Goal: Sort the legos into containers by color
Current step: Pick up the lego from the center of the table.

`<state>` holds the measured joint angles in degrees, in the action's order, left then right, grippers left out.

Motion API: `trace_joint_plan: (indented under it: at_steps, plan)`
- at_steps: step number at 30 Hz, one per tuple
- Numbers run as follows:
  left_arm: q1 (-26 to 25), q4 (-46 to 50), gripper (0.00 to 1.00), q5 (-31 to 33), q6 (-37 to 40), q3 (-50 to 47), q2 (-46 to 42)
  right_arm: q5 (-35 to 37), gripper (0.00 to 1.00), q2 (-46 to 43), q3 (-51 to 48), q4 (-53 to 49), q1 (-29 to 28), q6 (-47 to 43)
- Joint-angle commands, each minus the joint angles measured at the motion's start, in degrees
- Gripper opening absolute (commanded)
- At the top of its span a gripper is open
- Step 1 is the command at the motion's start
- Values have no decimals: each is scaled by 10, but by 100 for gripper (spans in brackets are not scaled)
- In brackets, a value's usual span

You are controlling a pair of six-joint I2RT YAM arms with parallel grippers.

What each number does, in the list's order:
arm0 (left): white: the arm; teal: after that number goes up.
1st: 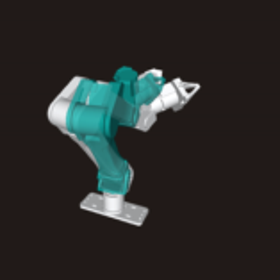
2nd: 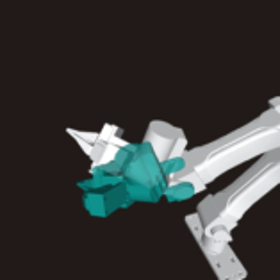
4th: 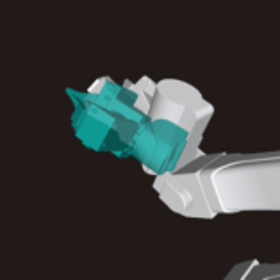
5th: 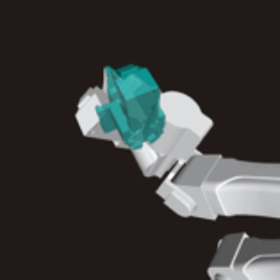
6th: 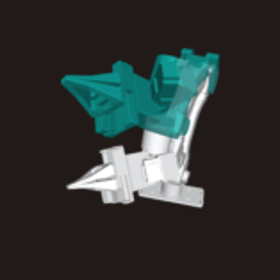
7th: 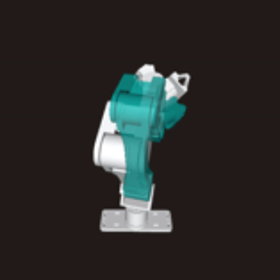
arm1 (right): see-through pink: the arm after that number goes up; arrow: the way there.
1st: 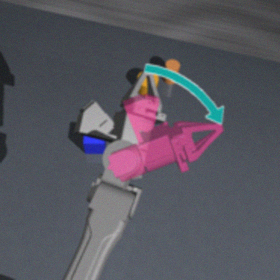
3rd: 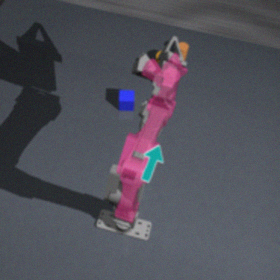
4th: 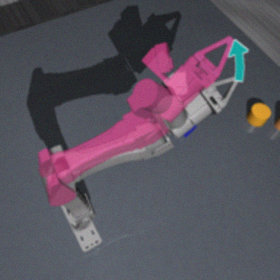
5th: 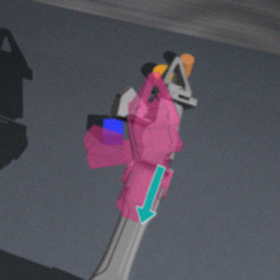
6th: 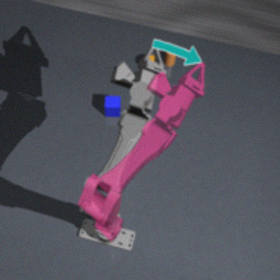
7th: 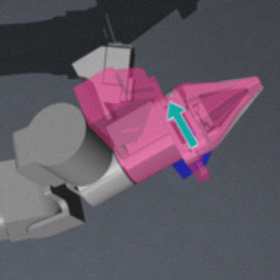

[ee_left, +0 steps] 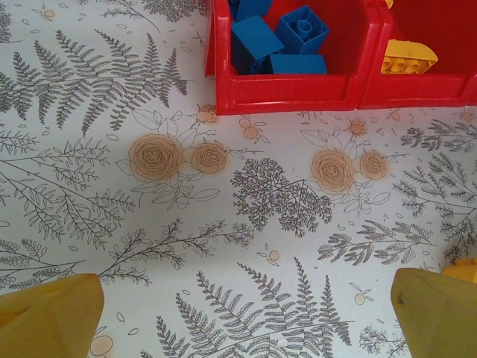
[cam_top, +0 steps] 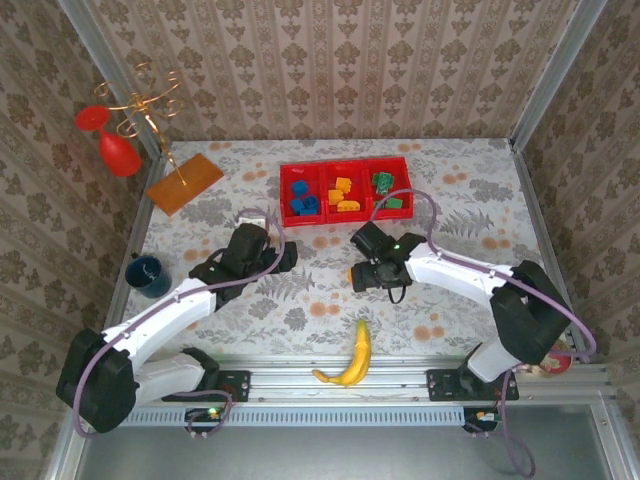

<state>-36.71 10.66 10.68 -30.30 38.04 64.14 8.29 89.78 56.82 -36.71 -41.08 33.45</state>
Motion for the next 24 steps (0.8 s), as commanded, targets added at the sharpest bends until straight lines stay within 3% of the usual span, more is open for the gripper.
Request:
trace_joint_plan:
  at_steps: [1,16,24]
  plan:
    - [-3,-6,100,1,-12,21,3,-11,86,35,16,10,-10,6]
    - [-3,0,100,10,-8,16,-3,25,81,157,124,8,42,-16]
    - [-2,0,100,13,-8,18,-4,-18,71,176,134,13,64,-17]
